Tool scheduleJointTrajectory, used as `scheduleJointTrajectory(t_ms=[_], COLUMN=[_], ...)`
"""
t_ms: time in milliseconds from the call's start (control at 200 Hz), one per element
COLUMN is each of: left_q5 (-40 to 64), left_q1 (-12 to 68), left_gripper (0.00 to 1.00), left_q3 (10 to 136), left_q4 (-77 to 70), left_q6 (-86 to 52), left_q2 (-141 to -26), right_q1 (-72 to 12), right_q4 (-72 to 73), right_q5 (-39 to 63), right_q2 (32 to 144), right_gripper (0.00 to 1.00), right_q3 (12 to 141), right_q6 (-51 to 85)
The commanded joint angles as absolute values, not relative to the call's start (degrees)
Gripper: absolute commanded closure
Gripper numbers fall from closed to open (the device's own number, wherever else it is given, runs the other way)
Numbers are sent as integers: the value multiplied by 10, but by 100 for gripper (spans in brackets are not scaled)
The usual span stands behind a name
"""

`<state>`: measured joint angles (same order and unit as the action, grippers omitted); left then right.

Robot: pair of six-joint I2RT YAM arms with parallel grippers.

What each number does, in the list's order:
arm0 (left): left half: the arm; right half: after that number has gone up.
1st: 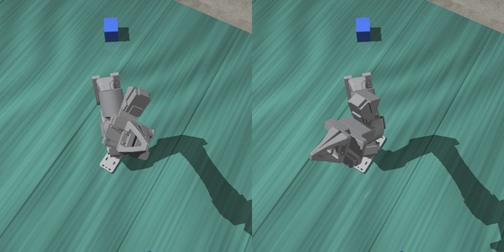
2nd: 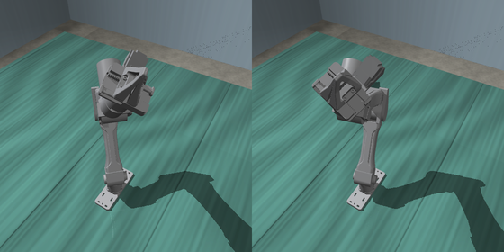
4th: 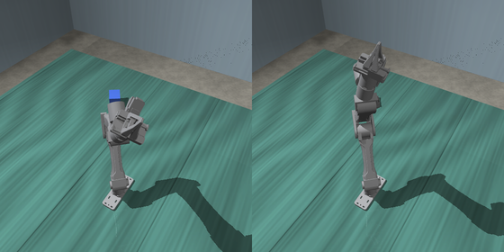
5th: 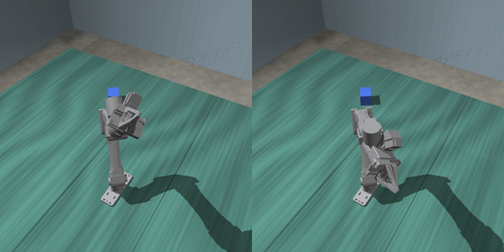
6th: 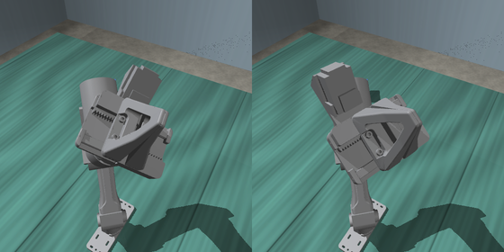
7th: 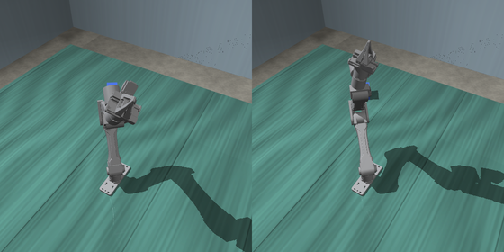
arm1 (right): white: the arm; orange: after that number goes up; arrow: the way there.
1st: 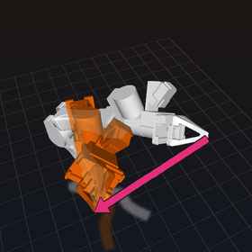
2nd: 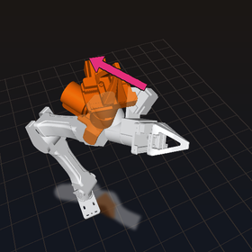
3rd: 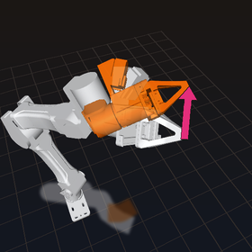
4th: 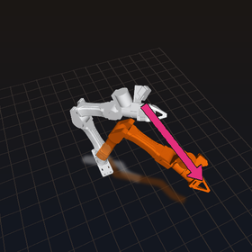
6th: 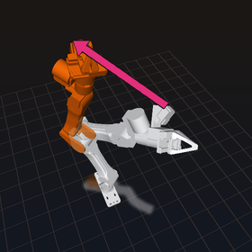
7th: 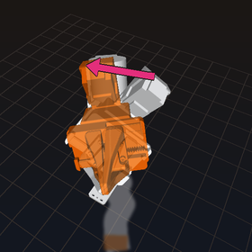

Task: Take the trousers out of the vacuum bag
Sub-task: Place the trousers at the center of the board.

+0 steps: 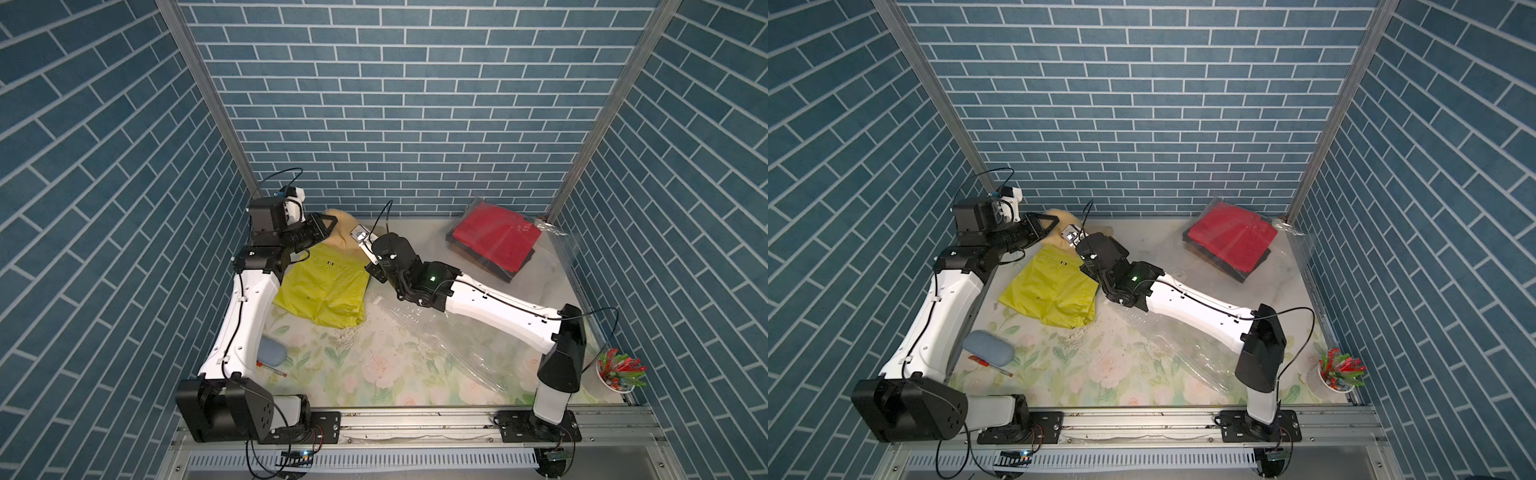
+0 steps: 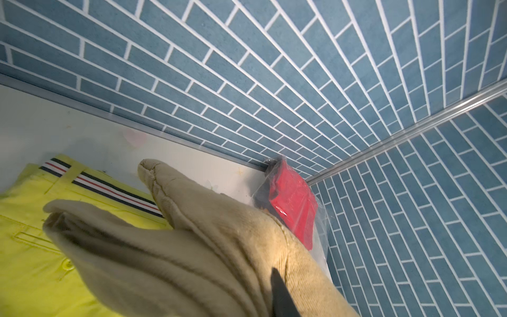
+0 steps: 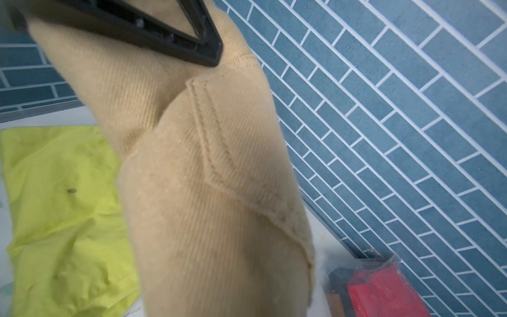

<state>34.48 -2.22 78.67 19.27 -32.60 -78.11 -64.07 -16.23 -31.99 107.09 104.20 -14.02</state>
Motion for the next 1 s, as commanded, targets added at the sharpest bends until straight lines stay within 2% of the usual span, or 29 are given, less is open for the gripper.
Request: scheduleJointTrajectory(t_ms=[0, 535, 795, 995], left_q5=[319, 331, 305, 307], left_q1=[-51, -85, -114, -143], left_gripper=[100, 100, 100, 100], left_q3=[812, 881, 757, 677], left_q4=[105, 42, -31, -57], left_q6=[-323, -324, -322, -311], left_q2=[-802, -947, -939, -936], right_q1=[-632, -583, -581, -597], right_q4=[-138, -160, -165, -133], right_q5=[-329, -334, -289, -259], right_q2=[1101, 1279, 1309, 1284], right_gripper=[100, 100, 100, 100], right_q3=[1106, 1336, 1327, 1245], right_q6=[-170, -206, -181, -158])
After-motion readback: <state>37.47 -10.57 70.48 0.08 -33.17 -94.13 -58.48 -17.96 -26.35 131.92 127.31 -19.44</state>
